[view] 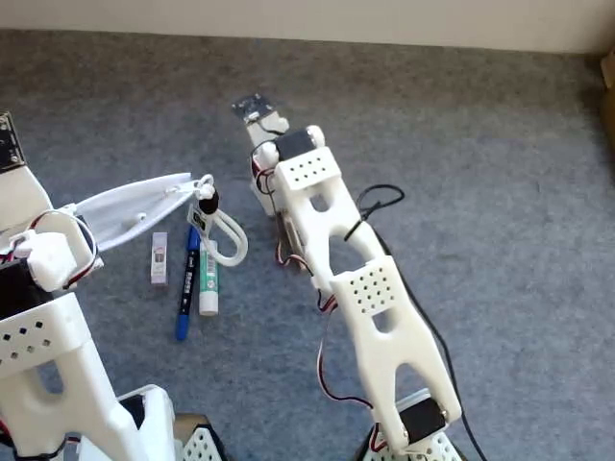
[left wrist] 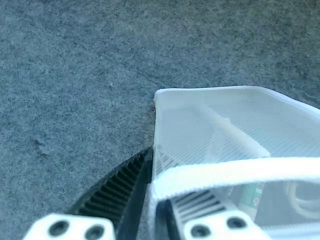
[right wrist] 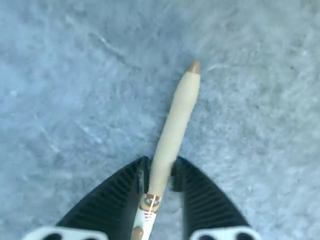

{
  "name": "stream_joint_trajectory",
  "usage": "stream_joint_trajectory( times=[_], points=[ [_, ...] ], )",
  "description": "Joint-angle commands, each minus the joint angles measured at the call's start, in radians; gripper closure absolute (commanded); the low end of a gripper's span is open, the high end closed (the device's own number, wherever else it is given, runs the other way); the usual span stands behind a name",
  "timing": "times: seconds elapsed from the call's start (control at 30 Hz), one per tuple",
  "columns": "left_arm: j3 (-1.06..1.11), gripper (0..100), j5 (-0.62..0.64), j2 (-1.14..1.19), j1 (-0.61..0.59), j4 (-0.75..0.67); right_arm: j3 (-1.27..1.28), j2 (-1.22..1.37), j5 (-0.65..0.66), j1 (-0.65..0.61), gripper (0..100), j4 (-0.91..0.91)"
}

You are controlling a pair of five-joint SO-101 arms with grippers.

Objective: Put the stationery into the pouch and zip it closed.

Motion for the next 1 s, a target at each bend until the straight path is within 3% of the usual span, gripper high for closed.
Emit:
stream_joint_trajectory(
  times=[0.0,0.27,0.47,0.97],
  points=[
    [0.012,99,0.006,0.019,-0.019,-0.012,-0.005,-0.081,0.041,-0.024,98.9,0.019],
    [0.012,99,0.006,0.019,-0.019,-0.012,-0.263,-0.14,0.041,-0.035,99.5,0.226],
    [0.012,99,0.006,0.019,-0.019,-0.012,-0.426,-0.143,0.041,-0.041,99.5,0.245],
    [0.012,99,0.006,0.019,-0.019,-0.012,-0.433,-0.361,-0.064,-0.058,99.5,0.245]
  ],
)
